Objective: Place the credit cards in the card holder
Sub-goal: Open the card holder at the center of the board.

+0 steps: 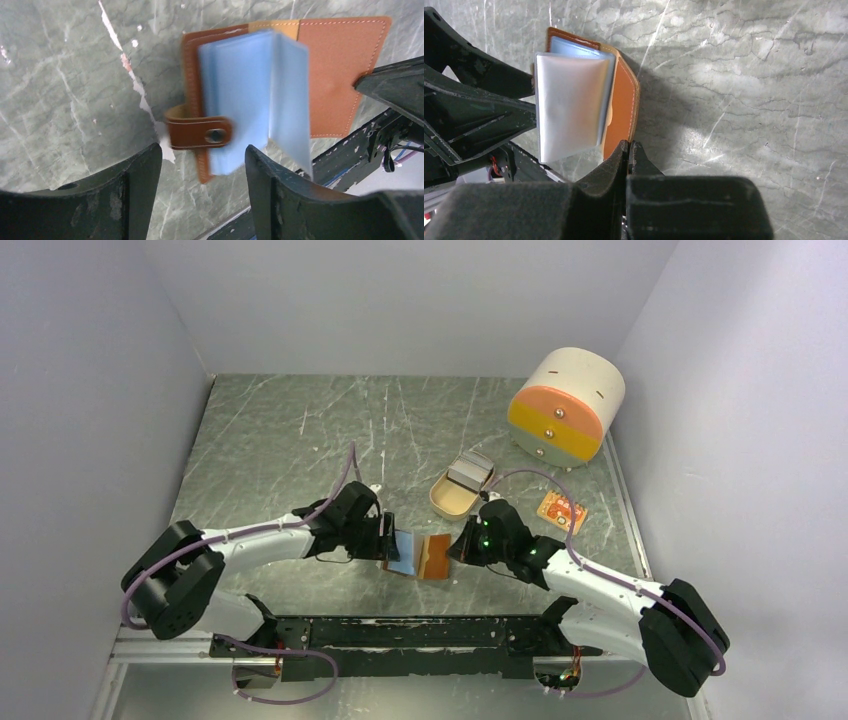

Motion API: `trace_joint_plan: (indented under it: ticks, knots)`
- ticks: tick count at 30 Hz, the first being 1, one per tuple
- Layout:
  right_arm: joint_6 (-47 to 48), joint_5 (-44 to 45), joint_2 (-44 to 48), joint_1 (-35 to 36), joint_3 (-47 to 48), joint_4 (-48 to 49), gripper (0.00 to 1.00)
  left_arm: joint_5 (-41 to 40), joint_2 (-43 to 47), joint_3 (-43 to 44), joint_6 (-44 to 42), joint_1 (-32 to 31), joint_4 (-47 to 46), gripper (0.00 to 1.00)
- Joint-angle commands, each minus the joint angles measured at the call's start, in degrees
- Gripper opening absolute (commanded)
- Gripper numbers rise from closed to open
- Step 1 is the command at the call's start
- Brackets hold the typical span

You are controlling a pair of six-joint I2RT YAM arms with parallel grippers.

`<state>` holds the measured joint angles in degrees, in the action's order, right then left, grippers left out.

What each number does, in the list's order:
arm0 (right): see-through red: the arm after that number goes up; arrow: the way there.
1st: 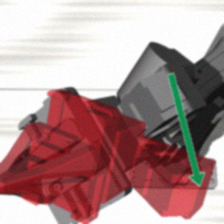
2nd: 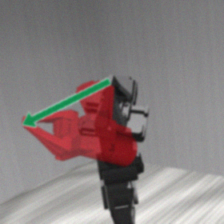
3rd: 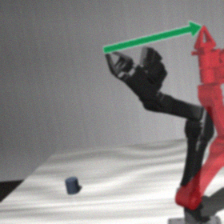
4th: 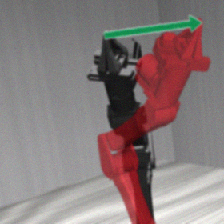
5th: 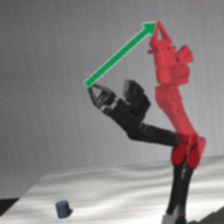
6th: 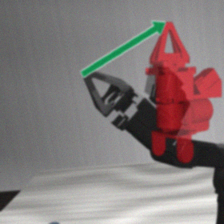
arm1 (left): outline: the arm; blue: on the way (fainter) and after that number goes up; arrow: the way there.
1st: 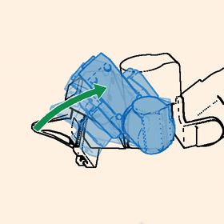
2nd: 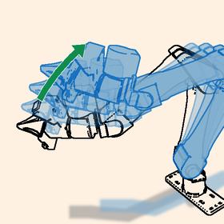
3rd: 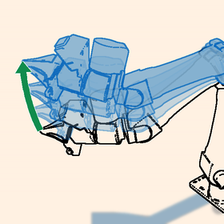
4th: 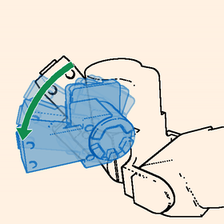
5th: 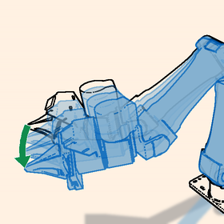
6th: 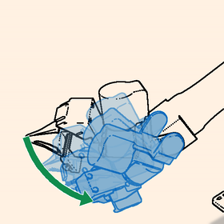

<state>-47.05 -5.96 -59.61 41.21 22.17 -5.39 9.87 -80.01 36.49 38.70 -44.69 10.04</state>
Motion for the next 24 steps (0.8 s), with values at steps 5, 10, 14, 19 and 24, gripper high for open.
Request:
trace_joint_plan:
  ticks: [5,10,14,19,24]
  knots:
    - [1.2,0.2,0.0,0.1,-1.2,1.5,0.0,-0.9,4.8,-0.9,0.1,0.0,4.8,0.74]
    - [0.8,-0.2,0.3,0.1,-1.6,2.2,0.0,4.9,4.3,-4.0,1.2,0.0,-6.4,0.76]
    - [0.9,0.1,0.9,0.1,-1.8,2.1,0.0,5.5,0.4,-3.0,0.8,0.0,-8.1,0.75]
    - [0.9,-0.1,1.0,0.0,-2.4,3.0,0.0,4.5,-1.8,-2.2,0.2,0.1,-10.1,0.74]
    - [1.0,-0.4,1.3,0.1,-2.9,3.5,0.0,8.5,-2.3,-2.4,0.6,0.1,-15.0,0.49]
